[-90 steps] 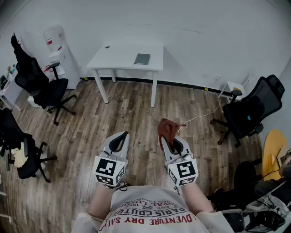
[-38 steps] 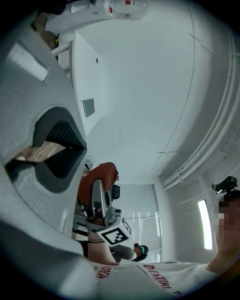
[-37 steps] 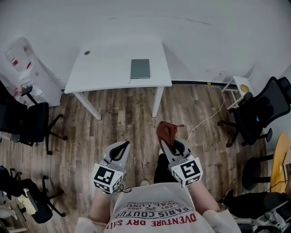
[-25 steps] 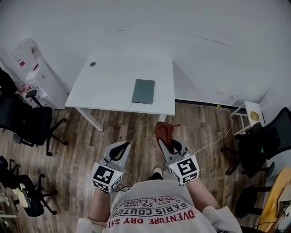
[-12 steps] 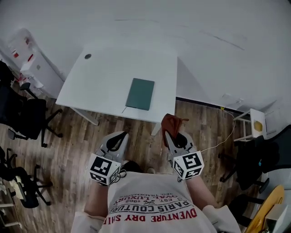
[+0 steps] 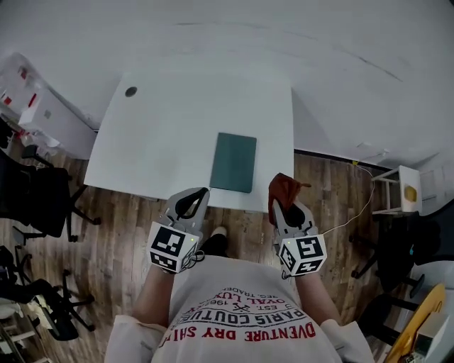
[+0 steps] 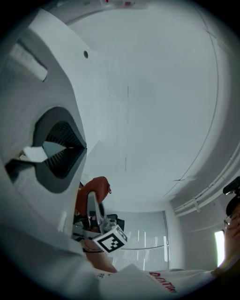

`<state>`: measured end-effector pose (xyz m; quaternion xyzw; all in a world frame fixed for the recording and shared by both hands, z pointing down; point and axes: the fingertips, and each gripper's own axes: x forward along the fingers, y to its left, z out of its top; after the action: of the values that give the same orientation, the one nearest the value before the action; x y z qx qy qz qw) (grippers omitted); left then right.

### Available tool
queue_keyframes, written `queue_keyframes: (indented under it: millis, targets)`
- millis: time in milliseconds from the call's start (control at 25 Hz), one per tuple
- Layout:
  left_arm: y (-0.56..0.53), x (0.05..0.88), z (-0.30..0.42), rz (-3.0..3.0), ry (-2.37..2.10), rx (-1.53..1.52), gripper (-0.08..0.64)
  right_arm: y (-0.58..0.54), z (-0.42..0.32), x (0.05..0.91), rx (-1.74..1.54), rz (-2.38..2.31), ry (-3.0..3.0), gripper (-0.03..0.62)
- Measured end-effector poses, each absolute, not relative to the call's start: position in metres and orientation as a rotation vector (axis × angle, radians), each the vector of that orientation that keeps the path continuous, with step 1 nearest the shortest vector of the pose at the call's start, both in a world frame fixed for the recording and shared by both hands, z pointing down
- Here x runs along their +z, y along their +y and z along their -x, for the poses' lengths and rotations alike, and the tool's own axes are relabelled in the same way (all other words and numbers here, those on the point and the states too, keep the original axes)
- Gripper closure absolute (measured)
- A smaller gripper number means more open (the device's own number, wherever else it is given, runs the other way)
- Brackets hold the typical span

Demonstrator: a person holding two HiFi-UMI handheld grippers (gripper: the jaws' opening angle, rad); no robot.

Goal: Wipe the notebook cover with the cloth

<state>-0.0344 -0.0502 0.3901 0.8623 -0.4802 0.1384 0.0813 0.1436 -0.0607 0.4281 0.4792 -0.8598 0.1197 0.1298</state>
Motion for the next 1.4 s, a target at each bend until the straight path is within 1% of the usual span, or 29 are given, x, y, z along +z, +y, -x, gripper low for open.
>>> queue_keyframes:
  millis: [240, 440, 600, 800, 1000, 1200, 1400]
  targets:
    - [-0.102, 0.47, 0.045, -2.656, -1.128, 0.53, 0.549, -0.112, -0.111, 0.453, 0.51, -1.511, -2.416, 0.517]
    - [-0.125, 0.537, 0.05, -2.562, -1.02, 0.693, 0.551, -0.138, -0.092, 0.492, 0.614, -1.54, -2.325, 0.518]
    - [-0.135, 0.574, 0.044, -2.515, -0.939, 0.709, 0.551, -0.146, -0.075, 0.514, 0.713, -1.505, -2.286, 0.518]
    - [-0.145, 0.597, 0.026, -2.511, -0.833, 0.765, 0.549, -0.163, -0.067, 0.531, 0.724, -1.475, -2.242, 0.517]
    - [-0.148, 0.617, 0.024, -2.454, -0.787, 0.852, 0.549, -0.186, -0.05, 0.53, 0.761, -1.441, -2.272, 0.518]
    - [-0.149, 0.618, 0.023, -2.422, -0.803, 0.797, 0.551, -0.212, -0.015, 0.545, 0.737, -1.254, -2.306, 0.518]
    - [-0.148, 0.617, 0.023, -2.451, -0.811, 0.81, 0.551, -0.248, 0.012, 0.556, 0.774, -1.207, -2.316, 0.518]
